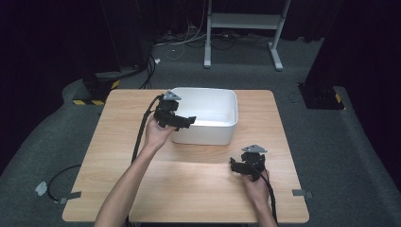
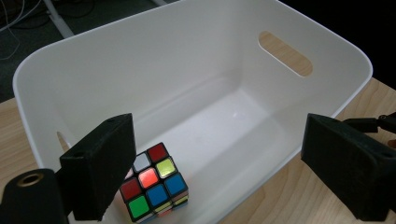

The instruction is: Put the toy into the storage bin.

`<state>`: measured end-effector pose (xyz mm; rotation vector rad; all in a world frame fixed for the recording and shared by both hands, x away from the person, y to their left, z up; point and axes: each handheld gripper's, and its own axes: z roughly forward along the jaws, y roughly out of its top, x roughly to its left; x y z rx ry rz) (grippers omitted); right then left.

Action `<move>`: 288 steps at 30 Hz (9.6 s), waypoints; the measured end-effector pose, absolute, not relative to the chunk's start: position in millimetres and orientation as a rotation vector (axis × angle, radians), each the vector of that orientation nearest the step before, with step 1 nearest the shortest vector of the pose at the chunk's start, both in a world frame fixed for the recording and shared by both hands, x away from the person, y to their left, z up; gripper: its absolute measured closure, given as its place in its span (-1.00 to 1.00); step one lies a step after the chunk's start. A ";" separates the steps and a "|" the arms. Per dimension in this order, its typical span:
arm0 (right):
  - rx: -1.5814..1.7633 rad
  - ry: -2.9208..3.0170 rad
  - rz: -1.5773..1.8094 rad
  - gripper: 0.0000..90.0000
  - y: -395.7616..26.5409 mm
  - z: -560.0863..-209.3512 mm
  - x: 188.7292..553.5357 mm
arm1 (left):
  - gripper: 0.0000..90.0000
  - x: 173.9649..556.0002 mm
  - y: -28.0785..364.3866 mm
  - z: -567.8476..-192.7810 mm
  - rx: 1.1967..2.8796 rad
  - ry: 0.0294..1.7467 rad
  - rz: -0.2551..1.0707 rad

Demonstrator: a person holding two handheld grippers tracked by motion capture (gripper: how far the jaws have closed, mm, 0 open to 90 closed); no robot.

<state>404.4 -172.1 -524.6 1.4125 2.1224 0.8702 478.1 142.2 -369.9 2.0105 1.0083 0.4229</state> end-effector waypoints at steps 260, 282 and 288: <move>1.420 2.114 0.869 -0.63 -171.5 -524.7 403.7 | -0.65 368.5 271.5 -442.6 1.873 1.233 0.507; 1.420 2.114 0.869 -0.63 -171.4 -524.7 403.7 | -0.66 368.6 268.4 -463.8 1.879 1.268 0.489; 1.420 2.114 0.867 -0.63 -171.4 -524.7 403.6 | -0.66 370.1 267.2 -466.7 1.886 1.275 0.500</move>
